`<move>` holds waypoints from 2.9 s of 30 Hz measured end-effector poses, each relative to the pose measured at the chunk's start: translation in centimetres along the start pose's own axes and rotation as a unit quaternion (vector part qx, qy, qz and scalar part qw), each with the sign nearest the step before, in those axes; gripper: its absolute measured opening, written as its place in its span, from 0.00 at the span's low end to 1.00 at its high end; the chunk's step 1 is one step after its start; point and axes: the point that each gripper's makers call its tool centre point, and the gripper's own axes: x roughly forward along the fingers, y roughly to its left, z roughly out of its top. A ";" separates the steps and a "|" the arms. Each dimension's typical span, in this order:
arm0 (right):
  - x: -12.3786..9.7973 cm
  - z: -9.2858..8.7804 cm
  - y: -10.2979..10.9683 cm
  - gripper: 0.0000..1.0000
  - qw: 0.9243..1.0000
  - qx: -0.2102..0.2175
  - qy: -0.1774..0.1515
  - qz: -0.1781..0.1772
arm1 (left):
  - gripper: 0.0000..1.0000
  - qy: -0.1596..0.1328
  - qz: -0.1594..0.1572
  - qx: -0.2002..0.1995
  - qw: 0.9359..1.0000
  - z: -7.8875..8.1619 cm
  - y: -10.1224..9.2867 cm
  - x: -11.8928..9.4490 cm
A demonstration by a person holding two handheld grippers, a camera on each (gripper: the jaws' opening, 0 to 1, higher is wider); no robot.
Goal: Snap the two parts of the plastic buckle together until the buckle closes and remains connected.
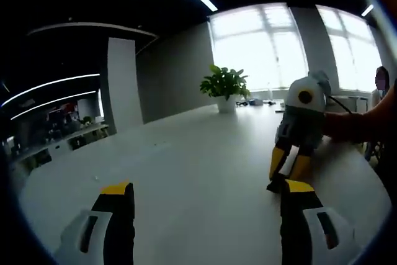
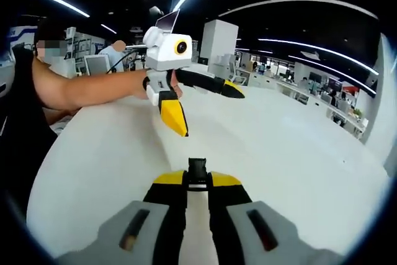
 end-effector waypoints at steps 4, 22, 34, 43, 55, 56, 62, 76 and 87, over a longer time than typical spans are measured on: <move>-0.3 -0.3 -1.3 0.11 0.999 0.026 0.004 -0.029 | 1.00 0.004 -0.001 0.003 1.000 -0.2 0.3 0.2; -1.1 0.5 -4.2 0.11 0.993 0.048 -0.016 -0.109 | 1.00 0.021 0.006 0.013 1.000 -1.0 -1.1 -0.2; -1.4 0.2 -5.6 0.11 0.988 0.060 -0.018 -0.144 | 1.00 0.031 0.037 -0.002 0.999 -1.6 0.5 0.1; -1.3 0.1 -6.6 0.11 0.984 0.082 -0.024 -0.154 | 1.00 0.026 0.038 -0.003 0.999 -1.3 0.7 0.3; -0.8 0.3 -7.9 0.11 0.983 0.084 -0.024 -0.163 | 1.00 0.013 0.027 -0.010 0.999 -0.9 0.2 0.5; -0.7 0.3 -8.0 0.11 0.983 0.085 -0.025 -0.163 | 1.00 0.015 0.029 -0.008 0.999 -0.9 0.2 0.5; -0.1 0.2 -8.9 0.11 0.982 0.087 -0.021 -0.165 | 1.00 0.016 0.033 0.002 0.999 -0.7 0.1 0.5; 0.6 0.1 -9.8 0.11 0.981 0.091 -0.016 -0.169 | 1.00 0.005 0.032 0.002 0.999 -0.2 -0.3 0.4; 1.5 0.8 -10.4 0.11 0.981 0.096 -0.021 -0.169 | 1.00 0.005 0.029 0.002 1.000 -0.2 -0.4 0.2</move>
